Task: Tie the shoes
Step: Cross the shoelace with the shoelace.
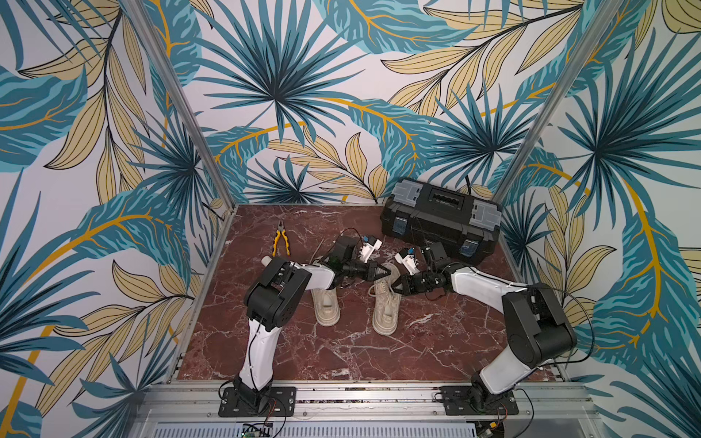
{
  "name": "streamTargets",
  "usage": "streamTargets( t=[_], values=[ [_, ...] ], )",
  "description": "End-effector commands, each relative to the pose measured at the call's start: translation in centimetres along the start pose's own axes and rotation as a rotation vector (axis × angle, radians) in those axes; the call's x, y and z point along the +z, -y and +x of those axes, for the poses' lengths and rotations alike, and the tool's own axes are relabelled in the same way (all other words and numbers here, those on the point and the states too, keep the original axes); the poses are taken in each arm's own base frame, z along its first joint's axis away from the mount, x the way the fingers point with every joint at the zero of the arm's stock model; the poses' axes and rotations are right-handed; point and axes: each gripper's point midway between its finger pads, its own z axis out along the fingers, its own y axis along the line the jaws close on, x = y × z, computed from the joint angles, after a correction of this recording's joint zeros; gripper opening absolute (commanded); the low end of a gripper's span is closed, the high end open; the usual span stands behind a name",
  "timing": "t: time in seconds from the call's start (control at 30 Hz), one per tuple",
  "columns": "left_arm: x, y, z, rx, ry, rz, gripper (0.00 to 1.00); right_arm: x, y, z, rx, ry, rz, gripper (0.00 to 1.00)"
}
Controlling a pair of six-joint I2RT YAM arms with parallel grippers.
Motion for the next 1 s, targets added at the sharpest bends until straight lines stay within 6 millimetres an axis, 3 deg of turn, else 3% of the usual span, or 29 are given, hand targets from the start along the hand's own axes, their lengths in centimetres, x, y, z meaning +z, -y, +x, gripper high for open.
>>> streamTargets(
  t=[0.0, 0.33, 0.63, 0.8, 0.97],
  values=[
    [-0.6, 1.8, -1.4, 0.066, 0.029, 0.012, 0.06, -1.2, -0.6, -0.5, -0.030, 0.023, 0.032, 0.03],
    [-2.1, 2.7, -1.4, 0.097, 0.059, -0.021, 0.20, -4.6, 1.7, 1.4, -0.007, -0.015, 0.279, 0.00],
    [-4.8, 2.0, 0.6, 0.068, 0.092, -0.164, 0.62, -7.3, 3.5, 4.6, 0.082, -0.052, 0.447, 0.00],
    [-6.9, 1.2, 1.2, 0.036, 0.086, -0.314, 0.65, -7.3, 3.8, 5.7, 0.103, -0.067, 0.455, 0.00],
    [-7.3, 1.5, 0.6, 0.075, 0.029, -0.429, 0.65, -7.1, 3.8, 5.5, 0.122, -0.052, 0.453, 0.00]
  ],
)
